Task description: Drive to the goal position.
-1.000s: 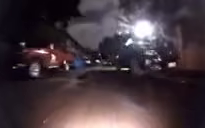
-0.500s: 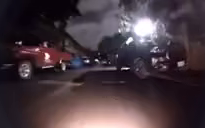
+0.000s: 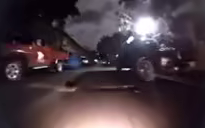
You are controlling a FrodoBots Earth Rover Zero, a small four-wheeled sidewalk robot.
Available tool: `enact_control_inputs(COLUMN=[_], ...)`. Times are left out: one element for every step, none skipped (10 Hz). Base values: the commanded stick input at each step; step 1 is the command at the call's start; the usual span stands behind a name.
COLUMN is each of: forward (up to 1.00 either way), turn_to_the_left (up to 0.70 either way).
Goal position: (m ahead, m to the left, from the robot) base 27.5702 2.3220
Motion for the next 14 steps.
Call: enact_control_inputs(forward=[0.88, 0.62, 0.12, 0.0, 0.0, 0.0, 0.0, 0.0, 0.0, 0.0, 0.0, 0.11, 0.3, 0.3], turn_to_the_left=[0.0, 0.0, 0.0, 0.0, 0.0, 0.0, 0.0, 0.0, 0.0, 0.0, 0.0, 0.0, 0.0, 0.0])
